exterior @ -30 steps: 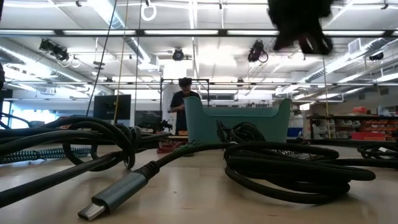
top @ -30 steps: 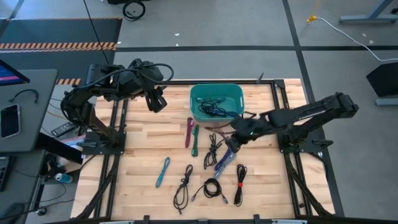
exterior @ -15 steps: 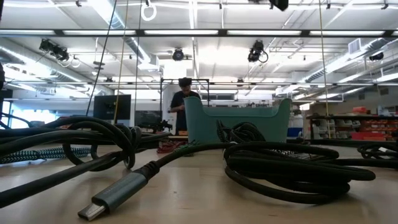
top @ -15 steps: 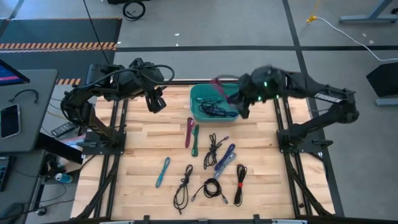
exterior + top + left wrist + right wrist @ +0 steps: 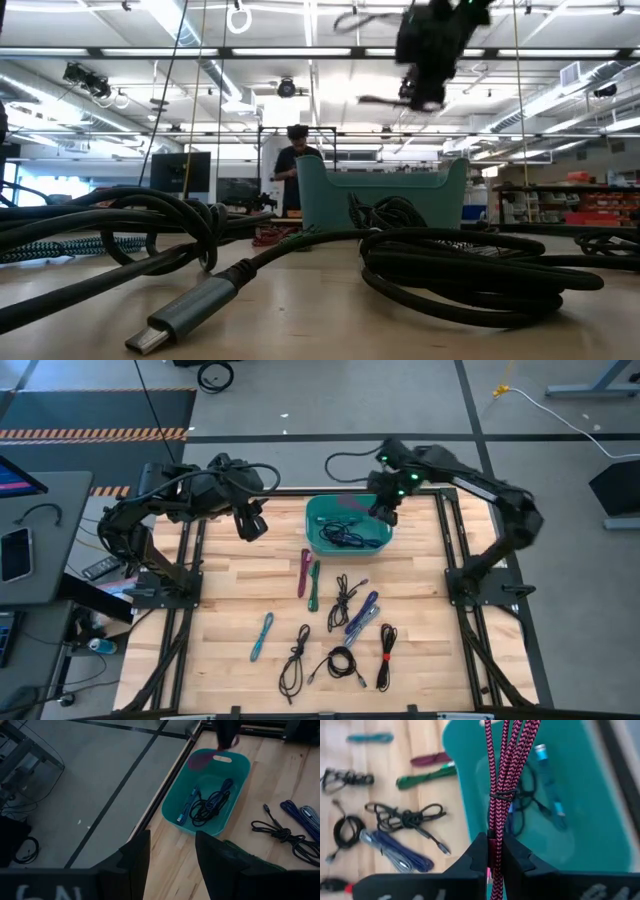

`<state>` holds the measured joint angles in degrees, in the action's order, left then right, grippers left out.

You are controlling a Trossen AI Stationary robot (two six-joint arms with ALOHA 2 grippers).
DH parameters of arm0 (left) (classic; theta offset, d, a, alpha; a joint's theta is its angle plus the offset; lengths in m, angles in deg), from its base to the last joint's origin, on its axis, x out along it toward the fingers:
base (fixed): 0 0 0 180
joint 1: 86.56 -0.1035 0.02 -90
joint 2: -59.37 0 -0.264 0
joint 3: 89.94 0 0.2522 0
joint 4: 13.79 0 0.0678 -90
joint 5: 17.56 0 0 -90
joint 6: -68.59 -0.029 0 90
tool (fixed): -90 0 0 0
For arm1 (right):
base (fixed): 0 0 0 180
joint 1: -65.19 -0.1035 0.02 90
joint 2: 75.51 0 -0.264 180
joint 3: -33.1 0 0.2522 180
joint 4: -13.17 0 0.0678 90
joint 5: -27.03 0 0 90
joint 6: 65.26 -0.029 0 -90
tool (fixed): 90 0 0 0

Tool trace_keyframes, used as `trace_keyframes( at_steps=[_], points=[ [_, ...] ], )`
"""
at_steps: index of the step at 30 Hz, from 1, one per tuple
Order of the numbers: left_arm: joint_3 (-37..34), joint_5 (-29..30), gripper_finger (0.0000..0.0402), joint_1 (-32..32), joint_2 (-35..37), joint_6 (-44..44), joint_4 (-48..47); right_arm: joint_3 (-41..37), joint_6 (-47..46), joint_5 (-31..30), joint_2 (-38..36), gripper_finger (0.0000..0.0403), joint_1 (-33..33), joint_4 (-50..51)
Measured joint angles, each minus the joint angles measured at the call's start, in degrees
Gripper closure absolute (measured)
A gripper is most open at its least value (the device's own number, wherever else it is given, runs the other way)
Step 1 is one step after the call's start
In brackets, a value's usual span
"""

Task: Pick and place USB-C Cables
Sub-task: Put the right pink charger cable into the light blue bin

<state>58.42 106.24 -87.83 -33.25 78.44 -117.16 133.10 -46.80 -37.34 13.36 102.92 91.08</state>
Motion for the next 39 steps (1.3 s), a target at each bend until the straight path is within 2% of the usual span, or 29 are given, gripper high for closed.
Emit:
trace_keyframes(
  at_steps=[3,8,13,19,29,39],
  points=[
    [0.00,0.00,0.0237,0.00,0.00,0.31,0.16,0.00,6.13,3.46,6.65,0.0373,0.72,-0.50],
    [0.00,0.00,0.0237,0.02,0.00,0.86,1.66,0.00,13.68,3.97,16.85,0.0373,0.54,0.97],
    [0.00,0.02,0.0237,0.01,0.00,1.57,1.73,0.00,18.80,3.89,23.15,0.0373,-0.28,3.98],
    [0.00,0.02,0.0237,0.00,0.00,1.57,1.73,0.02,19.49,1.05,24.50,0.0373,-1.44,2.54],
    [0.00,0.02,0.0237,0.01,0.00,1.53,1.67,0.02,18.84,0.65,24.37,0.0373,-5.56,2.38],
    [0.00,0.02,0.0237,0.02,0.00,1.46,1.61,0.02,17.52,-0.66,24.49,0.0373,-8.20,-2.41]
  ],
)
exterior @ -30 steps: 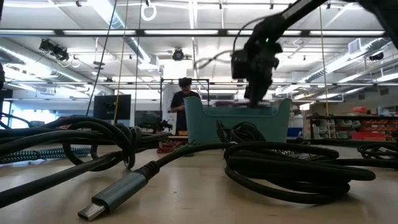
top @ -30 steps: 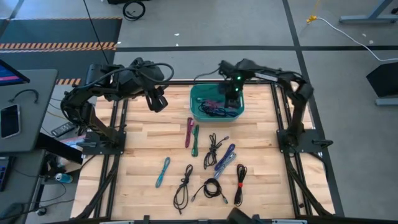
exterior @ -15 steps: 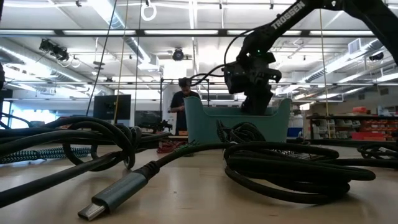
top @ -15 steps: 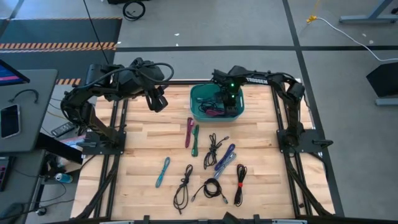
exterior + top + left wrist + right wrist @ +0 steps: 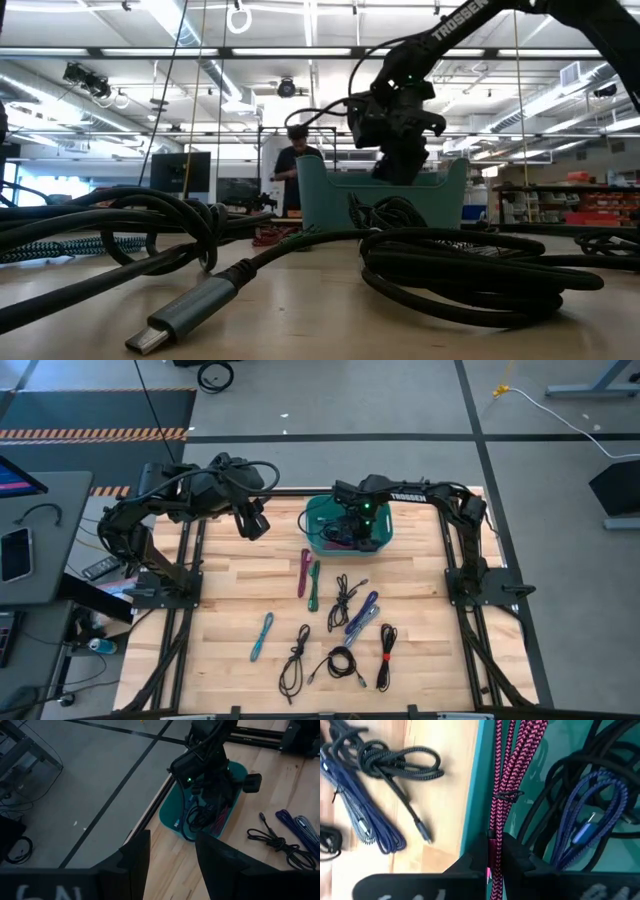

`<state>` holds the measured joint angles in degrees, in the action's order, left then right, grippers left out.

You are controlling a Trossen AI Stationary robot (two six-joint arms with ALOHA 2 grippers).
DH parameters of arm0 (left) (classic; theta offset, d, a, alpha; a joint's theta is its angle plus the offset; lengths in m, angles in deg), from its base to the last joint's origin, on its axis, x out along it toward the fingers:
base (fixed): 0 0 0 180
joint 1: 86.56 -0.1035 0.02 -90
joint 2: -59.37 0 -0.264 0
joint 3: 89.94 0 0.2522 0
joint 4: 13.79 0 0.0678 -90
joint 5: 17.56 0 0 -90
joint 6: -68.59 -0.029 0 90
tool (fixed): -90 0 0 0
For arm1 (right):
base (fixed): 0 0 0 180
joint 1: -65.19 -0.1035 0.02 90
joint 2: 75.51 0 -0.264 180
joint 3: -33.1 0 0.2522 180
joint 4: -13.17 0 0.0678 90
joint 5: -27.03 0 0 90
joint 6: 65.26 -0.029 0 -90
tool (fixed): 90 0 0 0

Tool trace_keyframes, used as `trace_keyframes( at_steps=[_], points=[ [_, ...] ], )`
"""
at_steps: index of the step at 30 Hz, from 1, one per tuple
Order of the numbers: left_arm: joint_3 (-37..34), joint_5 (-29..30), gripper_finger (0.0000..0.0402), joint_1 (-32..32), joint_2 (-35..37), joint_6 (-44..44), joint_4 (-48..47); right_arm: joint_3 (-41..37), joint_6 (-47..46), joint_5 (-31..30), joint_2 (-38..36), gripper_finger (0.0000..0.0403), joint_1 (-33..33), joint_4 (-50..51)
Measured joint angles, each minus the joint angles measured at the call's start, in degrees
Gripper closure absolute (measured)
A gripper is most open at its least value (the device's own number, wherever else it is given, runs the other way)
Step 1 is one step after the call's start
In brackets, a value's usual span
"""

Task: Pick and place USB-C Cables
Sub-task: Put the right pink charger cable into the light blue bin

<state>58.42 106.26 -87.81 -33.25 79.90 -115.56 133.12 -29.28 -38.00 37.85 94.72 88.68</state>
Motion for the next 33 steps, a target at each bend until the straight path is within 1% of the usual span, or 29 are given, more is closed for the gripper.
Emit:
trace_keyframes(
  at_steps=[3,8,14,25,29,33],
  points=[
    [0.00,0.00,0.0237,-0.02,0.00,0.02,-0.27,0.00,-1.13,-0.35,0.00,0.0373,0.03,-0.44],
    [0.00,0.00,0.0237,-0.02,0.00,0.04,-0.29,0.00,-1.53,-4.50,0.00,0.0373,0.05,-0.78],
    [0.00,0.00,0.0237,-0.01,0.00,0.06,-0.27,-0.16,-1.95,-4.57,0.00,0.0373,0.28,-1.99],
    [0.00,0.00,0.0237,-0.02,0.00,0.48,-0.25,-6.15,-3.25,-4.36,0.02,0.0373,0.33,-6.06],
    [0.00,0.00,0.0237,-0.02,0.00,0.50,-0.23,-7.21,-3.25,-4.51,0.02,0.0373,0.33,-6.43],
    [0.00,0.00,0.0237,-0.02,0.00,0.50,-0.22,-7.26,-3.20,-6.82,0.02,0.0373,0.31,-6.78]
  ],
)
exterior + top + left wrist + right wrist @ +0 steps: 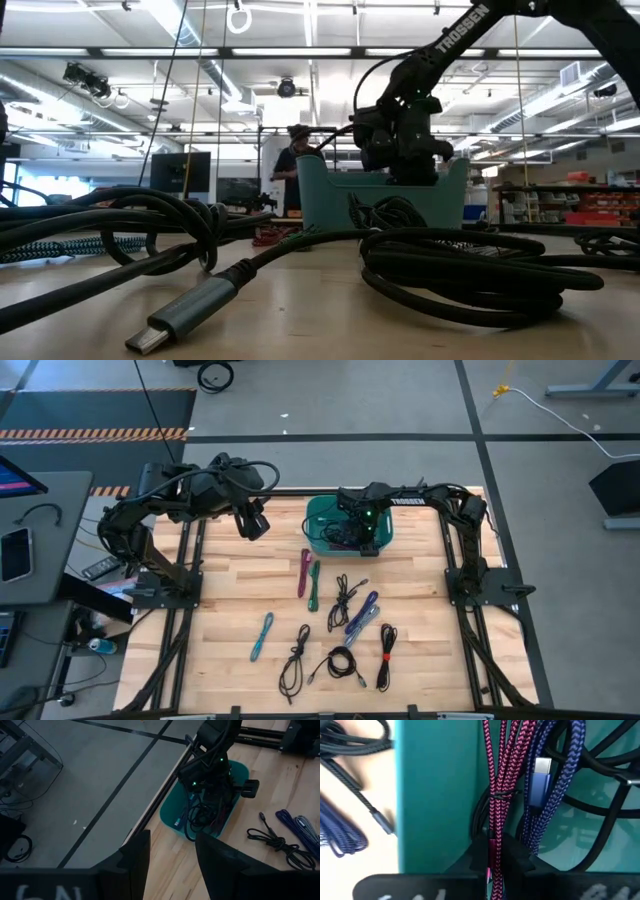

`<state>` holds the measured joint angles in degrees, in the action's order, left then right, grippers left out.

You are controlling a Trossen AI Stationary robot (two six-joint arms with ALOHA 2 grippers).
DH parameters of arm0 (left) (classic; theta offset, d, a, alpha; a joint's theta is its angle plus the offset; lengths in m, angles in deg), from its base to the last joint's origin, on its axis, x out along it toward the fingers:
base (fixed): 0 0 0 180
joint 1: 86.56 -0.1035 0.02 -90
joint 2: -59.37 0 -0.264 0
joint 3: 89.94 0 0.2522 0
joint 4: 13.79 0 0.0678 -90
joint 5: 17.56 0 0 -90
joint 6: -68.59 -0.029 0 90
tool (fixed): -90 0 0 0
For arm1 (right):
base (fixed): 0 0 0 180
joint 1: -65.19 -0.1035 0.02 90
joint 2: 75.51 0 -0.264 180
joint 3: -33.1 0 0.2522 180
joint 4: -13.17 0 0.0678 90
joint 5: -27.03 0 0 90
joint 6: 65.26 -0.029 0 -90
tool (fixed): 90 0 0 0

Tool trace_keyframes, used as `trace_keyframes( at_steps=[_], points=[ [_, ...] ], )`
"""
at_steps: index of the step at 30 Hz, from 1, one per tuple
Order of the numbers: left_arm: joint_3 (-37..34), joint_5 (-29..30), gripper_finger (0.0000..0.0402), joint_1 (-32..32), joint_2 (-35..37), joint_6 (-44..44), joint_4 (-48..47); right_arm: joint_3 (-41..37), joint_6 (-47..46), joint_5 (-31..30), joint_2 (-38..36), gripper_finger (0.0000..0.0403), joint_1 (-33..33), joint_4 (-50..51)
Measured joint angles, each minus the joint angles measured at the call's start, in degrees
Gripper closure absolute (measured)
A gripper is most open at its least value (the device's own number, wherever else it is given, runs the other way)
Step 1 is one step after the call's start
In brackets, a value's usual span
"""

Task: Pick and place USB-C Cables
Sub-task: Put the right pink charger cable into the light blue bin, then put the blue charger cable into the green bin

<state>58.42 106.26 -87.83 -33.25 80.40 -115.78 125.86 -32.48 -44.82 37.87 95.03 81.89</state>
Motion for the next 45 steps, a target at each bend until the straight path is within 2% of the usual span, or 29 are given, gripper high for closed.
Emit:
trace_keyframes(
  at_steps=[2,7,10,17,22,25,29,34,37,40,43,45],
  points=[
    [0.00,0.00,0.0237,0.00,0.00,0.00,0.00,0.00,0.01,-0.76,0.00,0.0358,0.00,-0.13],
    [0.00,0.00,0.0237,0.02,0.00,0.00,0.00,0.82,-2.21,-1.21,0.02,0.0273,-0.25,0.16],
    [0.00,0.00,0.0237,0.00,0.00,0.02,0.00,2.79,-2.77,-0.82,0.00,0.0241,-0.66,1.41],
    [0.00,0.00,0.0237,0.00,0.00,0.33,0.00,15.42,-4.81,8.63,-0.02,0.0229,-3.21,11.46],
    [-0.02,-0.02,0.0237,0.00,0.00,4.21,-1.89,26.78,-4.74,7.51,-0.13,0.0229,-5.44,14.93],
    [-2.88,0.26,0.0237,0.01,0.21,8.23,-2.00,33.45,-4.76,4.96,-0.13,0.0229,-6.08,16.52],
    [-11.05,1.40,0.0237,0.54,0.17,15.79,-1.85,42.56,-4.76,-0.09,-0.15,0.0229,-6.25,18.88],
    [-28.53,0.13,0.0237,2.47,0.51,26.15,-1.73,52.60,-4.78,-6.07,-0.18,0.0229,-5.43,22.27],
    [-38.71,-7.77,0.0237,4.34,1.44,33.91,-1.81,56.13,-4.78,-8.40,-0.51,0.0229,-4.34,22.72],
    [-47.41,-17.42,0.0237,6.91,2.95,43.01,-0.86,54.27,-4.70,-9.48,-2.90,0.0230,-3.01,20.49],
    [-54.24,-21.94,0.0237,11.39,4.49,51.75,4.45,54.25,-5.00,-9.55,-3.58,0.0229,-1.57,20.60],
    [-58.01,-22.88,0.0237,14.70,5.70,56.92,11.75,54.17,-5.18,-9.57,-3.56,0.0229,-0.71,20.55]
  ],
)
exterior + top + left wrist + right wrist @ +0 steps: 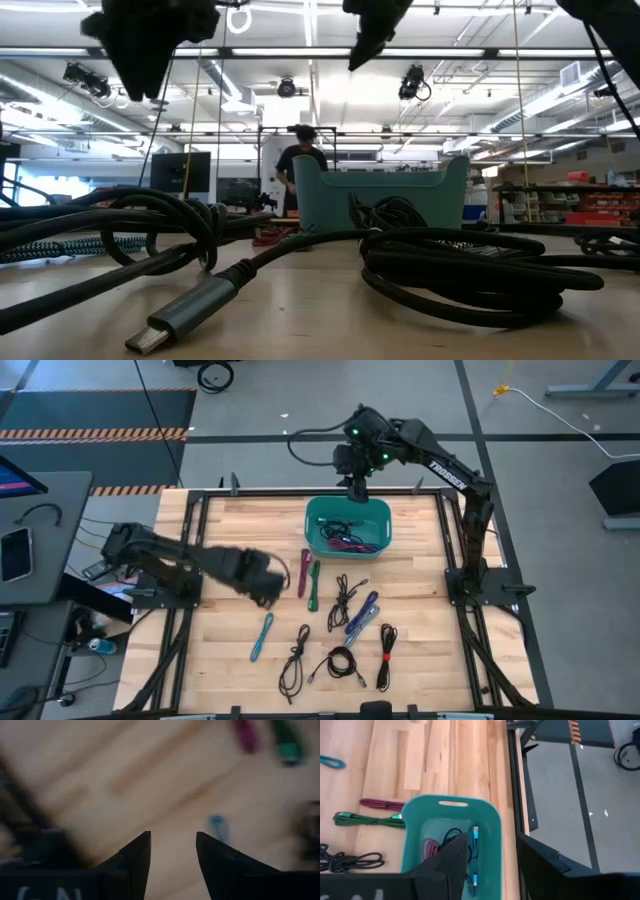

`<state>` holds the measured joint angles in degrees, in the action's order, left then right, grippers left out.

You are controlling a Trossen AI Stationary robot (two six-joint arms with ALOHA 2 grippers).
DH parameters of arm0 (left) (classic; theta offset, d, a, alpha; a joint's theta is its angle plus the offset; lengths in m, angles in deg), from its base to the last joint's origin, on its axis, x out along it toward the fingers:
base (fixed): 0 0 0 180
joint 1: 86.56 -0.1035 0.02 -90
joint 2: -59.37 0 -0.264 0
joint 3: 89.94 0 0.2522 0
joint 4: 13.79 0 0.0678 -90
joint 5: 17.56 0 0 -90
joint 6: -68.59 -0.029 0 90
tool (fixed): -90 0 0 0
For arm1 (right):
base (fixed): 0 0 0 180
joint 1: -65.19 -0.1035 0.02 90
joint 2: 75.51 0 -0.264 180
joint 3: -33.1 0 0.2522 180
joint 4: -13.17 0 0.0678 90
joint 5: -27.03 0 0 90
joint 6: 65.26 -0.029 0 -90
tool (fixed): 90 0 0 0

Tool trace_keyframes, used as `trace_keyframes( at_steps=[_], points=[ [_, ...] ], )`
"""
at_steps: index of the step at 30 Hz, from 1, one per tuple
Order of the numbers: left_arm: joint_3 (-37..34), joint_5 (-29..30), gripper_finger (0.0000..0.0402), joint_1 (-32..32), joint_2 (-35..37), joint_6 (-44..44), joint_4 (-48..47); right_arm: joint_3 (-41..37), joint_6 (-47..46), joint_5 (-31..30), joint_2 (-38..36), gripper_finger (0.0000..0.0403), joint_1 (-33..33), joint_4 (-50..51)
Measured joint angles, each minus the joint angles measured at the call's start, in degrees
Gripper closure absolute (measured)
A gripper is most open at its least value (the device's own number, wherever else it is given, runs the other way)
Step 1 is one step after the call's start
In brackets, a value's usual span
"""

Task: Pick and place USB-C Cables
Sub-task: Put the blue charger cable into the green bin

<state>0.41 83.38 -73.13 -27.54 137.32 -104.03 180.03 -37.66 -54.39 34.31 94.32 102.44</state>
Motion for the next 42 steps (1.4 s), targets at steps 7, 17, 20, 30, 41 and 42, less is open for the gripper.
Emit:
trace_keyframes(
  at_steps=[7,17,20,30,41,42],
  points=[
    [-11.36,0.11,0.0237,9.33,0.52,21.37,20.67,-0.03,-0.01,0.32,0.31,0.0230,1.96,0.06],
    [-27.31,-8.55,0.0237,15.77,-1.13,49.67,41.83,-0.03,0.97,1.47,0.31,0.0231,2.13,0.46],
    [-29.88,-8.53,0.0237,15.74,-1.10,49.98,49.03,-0.03,1.13,2.16,0.31,0.0231,2.07,0.65],
    [-30.37,-8.70,0.0237,14.32,-2.01,42.57,49.25,-0.03,2.57,2.13,0.31,0.0231,2.08,0.82],
    [-30.35,-8.90,0.0237,14.08,-2.01,30.53,48.07,-0.03,2.57,2.07,0.31,0.0231,2.09,0.38],
    [-30.35,-8.90,0.0237,14.08,-2.01,30.04,48.07,-0.03,2.57,2.07,0.31,0.0231,2.08,0.37]
  ],
)
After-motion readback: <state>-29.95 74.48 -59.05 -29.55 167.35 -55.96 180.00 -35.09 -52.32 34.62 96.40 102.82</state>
